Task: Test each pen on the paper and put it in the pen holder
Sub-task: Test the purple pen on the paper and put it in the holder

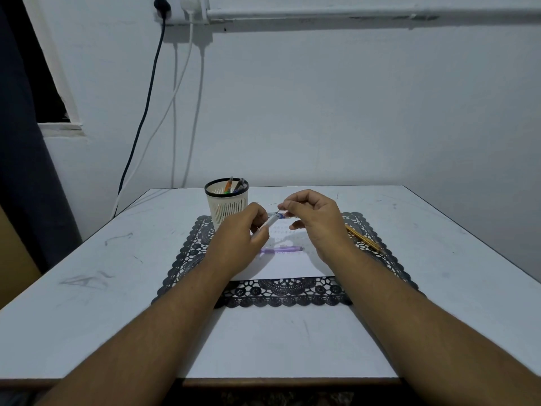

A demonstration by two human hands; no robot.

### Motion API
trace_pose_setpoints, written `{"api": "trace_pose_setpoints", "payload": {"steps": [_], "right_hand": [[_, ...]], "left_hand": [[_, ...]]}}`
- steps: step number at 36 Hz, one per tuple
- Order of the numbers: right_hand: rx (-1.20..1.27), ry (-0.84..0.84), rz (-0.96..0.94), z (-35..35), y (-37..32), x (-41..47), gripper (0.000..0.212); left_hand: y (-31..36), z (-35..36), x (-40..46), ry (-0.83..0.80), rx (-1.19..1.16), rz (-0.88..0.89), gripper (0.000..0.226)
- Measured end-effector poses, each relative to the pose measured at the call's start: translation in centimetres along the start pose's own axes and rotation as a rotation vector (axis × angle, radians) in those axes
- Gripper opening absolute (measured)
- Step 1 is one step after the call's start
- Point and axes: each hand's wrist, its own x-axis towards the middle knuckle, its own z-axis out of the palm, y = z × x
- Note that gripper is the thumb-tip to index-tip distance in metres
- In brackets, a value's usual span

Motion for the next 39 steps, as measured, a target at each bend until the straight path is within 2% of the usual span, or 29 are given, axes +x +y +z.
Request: {"api": "trace_pose_setpoints", "payload": {"steps": [5, 17, 29, 34, 37, 39], "right_hand": [[0.018, 0.055, -0.002, -0.1, 0.0, 0.0, 0.008], [0.030, 0.048, 0.006, 0.1, 0.0, 0.0, 0.005], [0.212, 0.238, 0.026, -1.1, -0.2, 1.0, 0.006], [0.237, 0.238, 0.031, -1.2, -0.1, 1.1, 0.009], [0.143, 0.210, -0.002, -1.3, 0.1, 1.0, 0.011], [0.065, 0.166, -0.028, -1.0, 0.2, 0.7, 0.011]], "left_hand": [[-0.2, 0.1, 0.0, -0.002, 0.001, -0.007, 0.009], [-0.2, 0.0, 0.0, 0.005, 0.006, 0.013, 0.007], [-0.3, 0.2, 0.1, -0.043, 0.043, -0.030, 0.005], [-0.4, 0.3, 0.2, -0.059, -0.145, -0.165, 0.013], [0.3, -0.1, 0.0, -0.015, -0.253, -0.214, 0.004], [0.6, -0.3, 0.1, -0.003, -0.370, -0.254, 0.011]]}}
